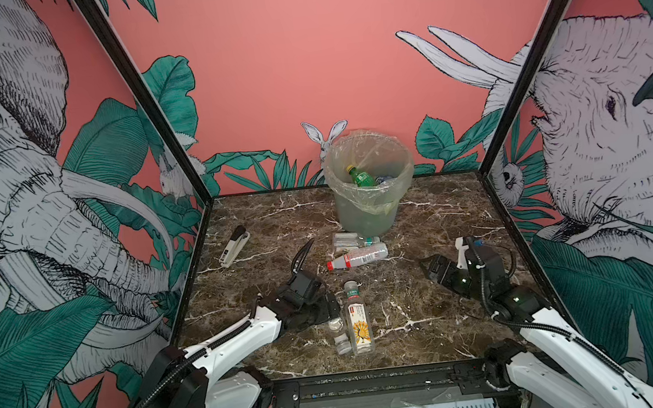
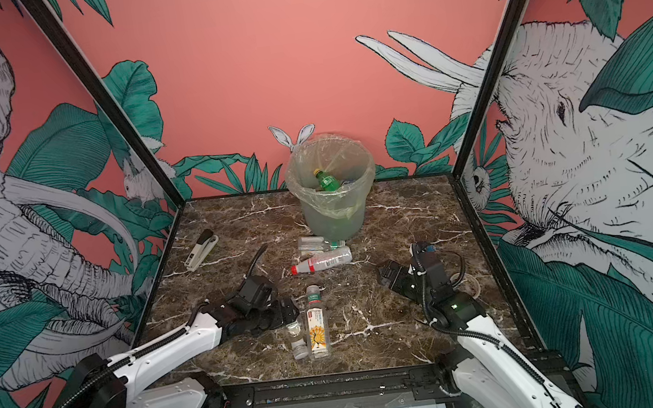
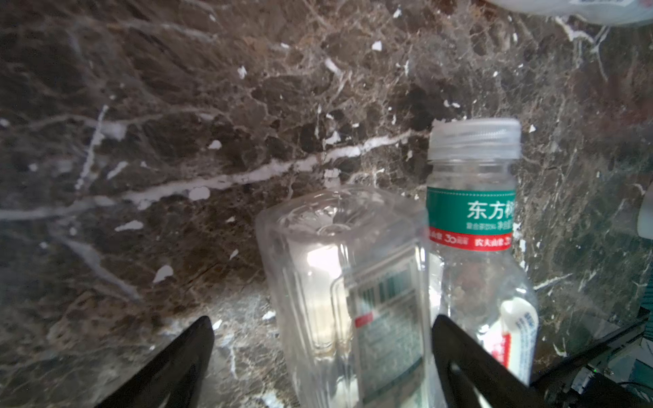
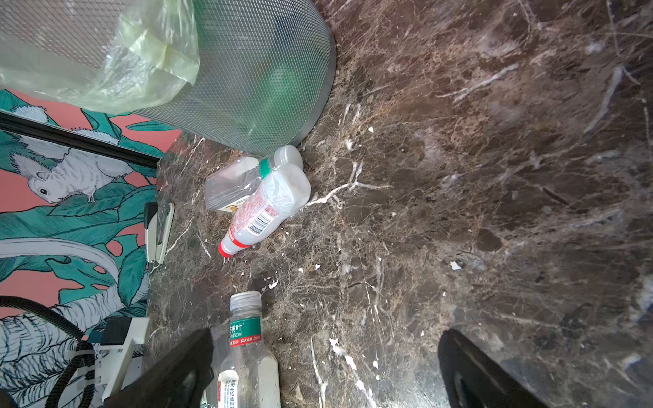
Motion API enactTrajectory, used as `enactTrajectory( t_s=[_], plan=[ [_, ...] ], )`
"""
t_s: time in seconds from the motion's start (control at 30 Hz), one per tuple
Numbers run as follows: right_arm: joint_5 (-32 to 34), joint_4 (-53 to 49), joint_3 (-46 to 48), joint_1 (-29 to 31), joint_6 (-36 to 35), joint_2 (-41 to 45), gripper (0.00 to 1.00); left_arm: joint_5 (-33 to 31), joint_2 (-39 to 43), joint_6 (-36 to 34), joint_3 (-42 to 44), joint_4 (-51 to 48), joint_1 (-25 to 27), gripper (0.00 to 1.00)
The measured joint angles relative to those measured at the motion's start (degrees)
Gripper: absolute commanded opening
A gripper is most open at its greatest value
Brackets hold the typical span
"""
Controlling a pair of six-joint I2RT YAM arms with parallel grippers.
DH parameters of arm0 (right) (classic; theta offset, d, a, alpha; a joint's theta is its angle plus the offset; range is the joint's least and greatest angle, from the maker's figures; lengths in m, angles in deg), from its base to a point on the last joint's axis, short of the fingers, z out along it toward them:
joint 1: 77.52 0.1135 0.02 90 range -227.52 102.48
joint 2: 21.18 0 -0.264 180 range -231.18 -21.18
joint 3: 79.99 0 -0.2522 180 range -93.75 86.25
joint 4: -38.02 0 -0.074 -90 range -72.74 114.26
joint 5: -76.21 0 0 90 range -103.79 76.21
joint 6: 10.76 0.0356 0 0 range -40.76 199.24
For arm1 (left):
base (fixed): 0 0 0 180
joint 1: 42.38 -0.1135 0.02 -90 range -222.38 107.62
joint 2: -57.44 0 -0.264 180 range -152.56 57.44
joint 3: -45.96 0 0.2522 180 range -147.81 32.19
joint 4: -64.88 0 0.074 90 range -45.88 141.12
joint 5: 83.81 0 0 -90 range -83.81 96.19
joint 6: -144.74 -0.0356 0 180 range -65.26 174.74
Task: Throw the plastic bottles in the bin
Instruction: 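Move the left gripper over the clear square bottle and lower it, then close the left gripper around the clear square bottle's body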
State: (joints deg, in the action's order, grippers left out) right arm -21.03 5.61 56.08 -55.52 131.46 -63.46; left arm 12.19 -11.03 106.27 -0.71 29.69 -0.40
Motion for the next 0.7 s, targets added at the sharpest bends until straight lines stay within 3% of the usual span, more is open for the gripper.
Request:
enactTrajectory(
  t_s=[0.53,0.7],
  plan=[
    [0.0,1.2,0.6,0.0,-0.1,-1.4,0.99,-3.4,-1.3,2.8,0.2,2.8,0.4,0.80],
    [0.0,1.3,0.7,0.0,-0.1,-1.4,0.99,-3.4,-1.7,3.1,0.8,4.7,0.5,0.67]
  ],
)
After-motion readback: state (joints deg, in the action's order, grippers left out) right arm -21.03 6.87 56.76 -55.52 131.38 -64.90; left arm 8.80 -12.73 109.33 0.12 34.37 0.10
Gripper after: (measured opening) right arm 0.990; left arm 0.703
